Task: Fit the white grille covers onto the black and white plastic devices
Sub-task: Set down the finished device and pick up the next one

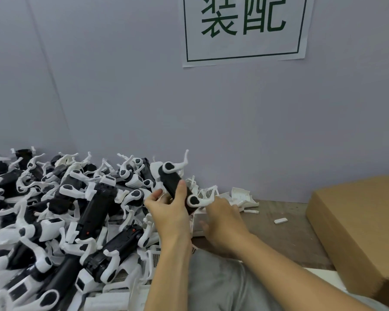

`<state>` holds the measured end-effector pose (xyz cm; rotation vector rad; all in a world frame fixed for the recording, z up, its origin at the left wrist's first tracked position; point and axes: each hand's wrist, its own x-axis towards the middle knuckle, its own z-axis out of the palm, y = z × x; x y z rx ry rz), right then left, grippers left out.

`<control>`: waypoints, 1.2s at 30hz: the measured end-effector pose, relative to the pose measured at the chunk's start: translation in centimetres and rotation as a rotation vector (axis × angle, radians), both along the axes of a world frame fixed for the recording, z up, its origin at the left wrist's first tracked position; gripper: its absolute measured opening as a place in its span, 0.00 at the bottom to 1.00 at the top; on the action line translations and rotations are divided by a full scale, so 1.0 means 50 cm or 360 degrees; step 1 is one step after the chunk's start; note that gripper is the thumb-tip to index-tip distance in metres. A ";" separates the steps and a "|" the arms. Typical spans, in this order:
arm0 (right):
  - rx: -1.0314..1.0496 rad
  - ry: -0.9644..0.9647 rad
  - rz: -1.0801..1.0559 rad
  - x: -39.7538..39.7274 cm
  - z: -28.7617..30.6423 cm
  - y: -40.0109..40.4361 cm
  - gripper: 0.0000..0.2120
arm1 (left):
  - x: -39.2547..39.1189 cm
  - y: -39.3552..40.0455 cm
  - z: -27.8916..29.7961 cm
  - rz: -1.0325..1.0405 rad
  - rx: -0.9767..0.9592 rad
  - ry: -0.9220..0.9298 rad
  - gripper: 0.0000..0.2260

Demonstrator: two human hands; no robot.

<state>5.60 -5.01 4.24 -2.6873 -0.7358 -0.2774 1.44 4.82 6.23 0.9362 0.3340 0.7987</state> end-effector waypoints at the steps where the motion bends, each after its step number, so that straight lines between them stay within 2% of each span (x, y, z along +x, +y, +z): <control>1: -0.0037 0.0009 0.0006 0.000 0.001 0.006 0.14 | 0.000 0.000 -0.004 -0.0001 0.0036 0.0023 0.18; 2: 0.0043 0.0040 -0.0006 -0.001 0.002 0.008 0.13 | -0.001 0.000 -0.007 -0.0003 0.0088 0.0070 0.18; 4: 0.0337 0.0062 -0.0005 -0.004 0.003 0.002 0.05 | 0.003 -0.001 -0.013 -0.0031 0.0182 0.0151 0.10; 6: 0.0465 -0.0011 0.0004 0.001 -0.002 -0.012 0.05 | 0.006 -0.006 -0.016 -0.0097 0.0197 0.0169 0.06; 9: 0.0841 -0.0005 -0.0097 0.015 -0.016 -0.063 0.09 | 0.013 -0.023 -0.021 -0.0181 0.0149 0.0184 0.08; 13: 0.1943 0.0646 -0.0348 0.003 -0.038 -0.148 0.05 | 0.017 -0.055 -0.024 -0.0486 -0.0189 0.0123 0.09; 15: 0.2306 0.0845 -0.0369 -0.009 -0.055 -0.180 0.05 | 0.015 -0.069 -0.027 -0.0680 -0.0237 0.0148 0.06; 18: 0.2611 0.0995 -0.0290 -0.021 -0.069 -0.209 0.10 | 0.009 -0.089 -0.037 -0.0843 -0.0227 0.0308 0.04; 22: 0.2751 0.1075 -0.0182 -0.017 -0.065 -0.223 0.16 | 0.003 -0.109 -0.049 -0.0876 -0.0134 0.0374 0.10; 27: 0.2960 0.1185 -0.0105 -0.008 -0.070 -0.229 0.13 | 0.011 -0.132 -0.058 -0.0860 -0.0060 0.0451 0.12; 31: 0.2875 0.0791 -0.0282 0.000 -0.076 -0.225 0.08 | 0.015 -0.150 -0.067 -0.0934 -0.0082 0.0591 0.12; 36: 0.2303 0.0193 -0.0178 -0.022 -0.068 -0.211 0.11 | 0.022 -0.166 -0.088 -0.0919 0.0253 0.0581 0.07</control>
